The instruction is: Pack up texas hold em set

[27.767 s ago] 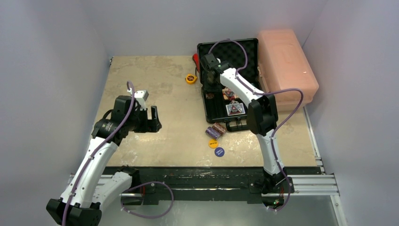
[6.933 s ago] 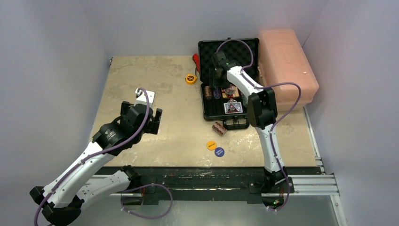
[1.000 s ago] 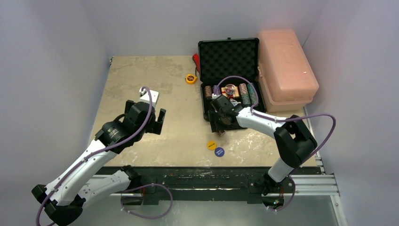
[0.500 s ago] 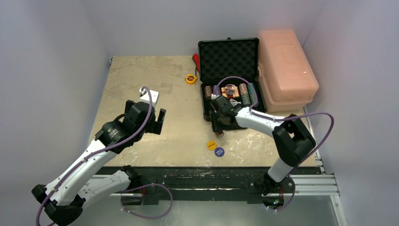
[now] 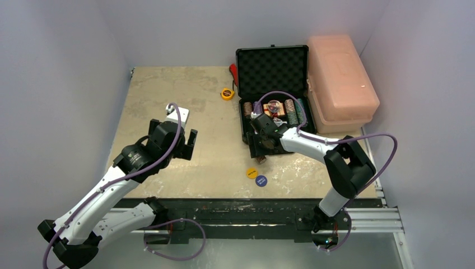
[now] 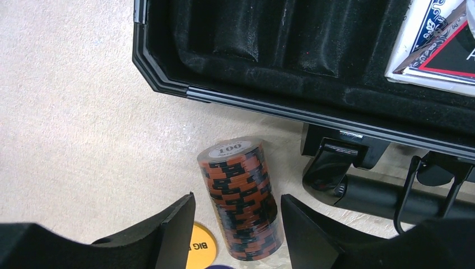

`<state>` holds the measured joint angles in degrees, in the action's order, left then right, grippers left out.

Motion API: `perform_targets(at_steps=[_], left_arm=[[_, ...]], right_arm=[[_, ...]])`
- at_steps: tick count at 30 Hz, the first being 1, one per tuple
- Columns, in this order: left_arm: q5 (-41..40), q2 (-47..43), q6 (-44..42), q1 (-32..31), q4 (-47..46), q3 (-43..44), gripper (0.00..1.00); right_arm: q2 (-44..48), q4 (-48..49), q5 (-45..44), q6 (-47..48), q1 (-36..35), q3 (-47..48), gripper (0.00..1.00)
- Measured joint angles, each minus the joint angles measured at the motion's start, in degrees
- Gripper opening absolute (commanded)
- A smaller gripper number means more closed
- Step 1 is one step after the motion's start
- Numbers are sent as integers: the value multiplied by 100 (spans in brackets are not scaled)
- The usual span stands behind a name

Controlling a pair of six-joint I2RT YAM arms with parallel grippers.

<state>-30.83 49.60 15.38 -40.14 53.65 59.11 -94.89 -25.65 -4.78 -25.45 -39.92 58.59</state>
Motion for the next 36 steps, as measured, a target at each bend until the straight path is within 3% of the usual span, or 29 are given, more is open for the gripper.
perform_targets(at_steps=[8, 16, 26, 36], left_arm=[[0, 0, 0, 0, 0, 0, 97], [2, 0, 0, 0, 0, 0, 97], [2, 0, 0, 0, -2, 0, 97], [2, 0, 0, 0, 0, 0, 97]], right_arm=[[-105, 22, 28, 0, 0, -2, 57], [-264, 48, 76, 0, 0, -22, 44], [-264, 9, 129, 7, 0, -2, 0], [11, -520, 160, 26, 0, 428, 0]])
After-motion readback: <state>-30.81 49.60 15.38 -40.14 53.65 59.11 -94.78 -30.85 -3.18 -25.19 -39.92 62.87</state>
